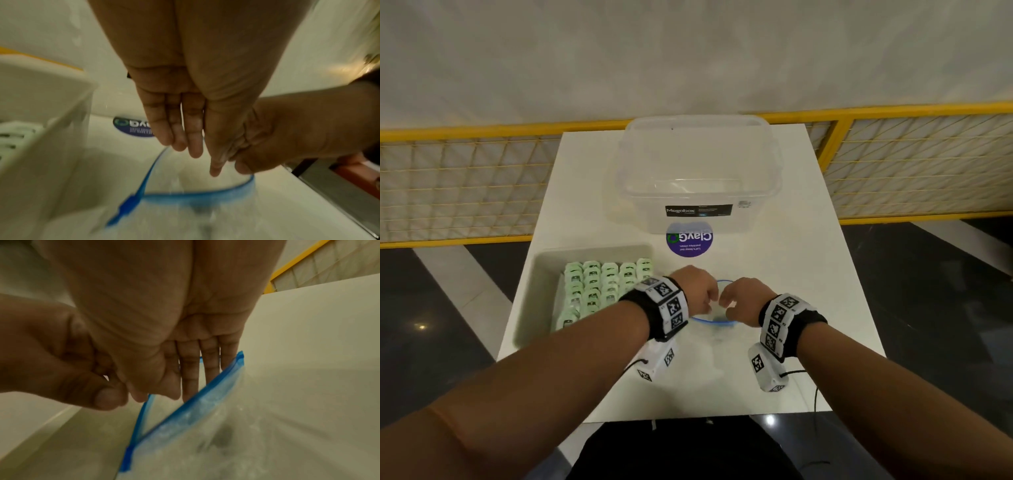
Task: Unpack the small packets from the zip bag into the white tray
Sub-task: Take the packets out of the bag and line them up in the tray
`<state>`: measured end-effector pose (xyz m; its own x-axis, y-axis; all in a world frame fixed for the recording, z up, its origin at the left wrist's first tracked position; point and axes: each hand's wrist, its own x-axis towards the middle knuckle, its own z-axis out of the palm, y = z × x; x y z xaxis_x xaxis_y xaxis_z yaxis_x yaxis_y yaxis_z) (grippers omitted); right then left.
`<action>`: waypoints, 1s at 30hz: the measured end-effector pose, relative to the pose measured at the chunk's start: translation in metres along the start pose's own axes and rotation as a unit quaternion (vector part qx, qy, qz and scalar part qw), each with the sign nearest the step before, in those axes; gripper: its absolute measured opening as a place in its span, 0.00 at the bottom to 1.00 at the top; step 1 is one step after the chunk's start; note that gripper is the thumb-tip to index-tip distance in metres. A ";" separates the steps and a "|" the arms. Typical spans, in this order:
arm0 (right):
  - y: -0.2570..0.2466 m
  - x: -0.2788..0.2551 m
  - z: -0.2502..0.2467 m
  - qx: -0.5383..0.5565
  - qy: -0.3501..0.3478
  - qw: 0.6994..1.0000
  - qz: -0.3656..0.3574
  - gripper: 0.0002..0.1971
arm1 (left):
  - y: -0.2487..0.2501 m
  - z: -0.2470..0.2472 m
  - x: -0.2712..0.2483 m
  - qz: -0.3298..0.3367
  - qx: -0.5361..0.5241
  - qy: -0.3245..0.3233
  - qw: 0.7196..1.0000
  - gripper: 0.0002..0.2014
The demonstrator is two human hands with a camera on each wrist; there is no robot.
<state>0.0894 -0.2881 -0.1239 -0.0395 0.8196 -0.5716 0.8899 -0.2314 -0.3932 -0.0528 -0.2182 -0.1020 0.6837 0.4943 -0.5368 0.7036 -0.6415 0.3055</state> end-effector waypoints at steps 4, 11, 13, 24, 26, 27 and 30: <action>0.015 -0.002 0.014 -0.082 -0.045 0.996 -0.006 0.16 | 0.008 0.044 0.026 -0.051 0.040 -0.057 0.996 0.13; 0.049 0.008 0.050 -0.123 -0.075 0.989 -0.035 0.14 | 0.007 0.066 0.048 -0.103 0.064 -0.070 0.990 0.16; 0.055 0.008 0.054 -0.125 -0.079 0.988 -0.049 0.12 | 0.008 0.070 0.051 -0.107 0.052 -0.064 0.991 0.16; 0.066 0.013 0.049 -0.056 -0.021 0.990 -0.124 0.14 | 0.024 0.084 0.055 -0.143 0.003 -0.063 0.988 0.07; 0.067 0.012 0.040 -0.025 0.013 0.994 -0.107 0.14 | 0.023 0.079 0.054 -0.140 -0.016 -0.039 0.989 0.09; 0.068 0.013 0.036 -0.003 0.036 0.994 -0.106 0.12 | 0.024 0.074 0.053 -0.137 -0.028 -0.026 0.990 0.10; 0.075 0.015 0.037 0.102 0.077 0.986 -0.108 0.23 | 0.023 0.063 0.048 -0.122 -0.101 0.045 0.986 0.08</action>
<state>0.1388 -0.3124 -0.1883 -0.1346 0.9275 -0.3488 0.7583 -0.1302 -0.6388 -0.0163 -0.2465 -0.1701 0.4980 0.6754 -0.5439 0.8669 -0.3714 0.3324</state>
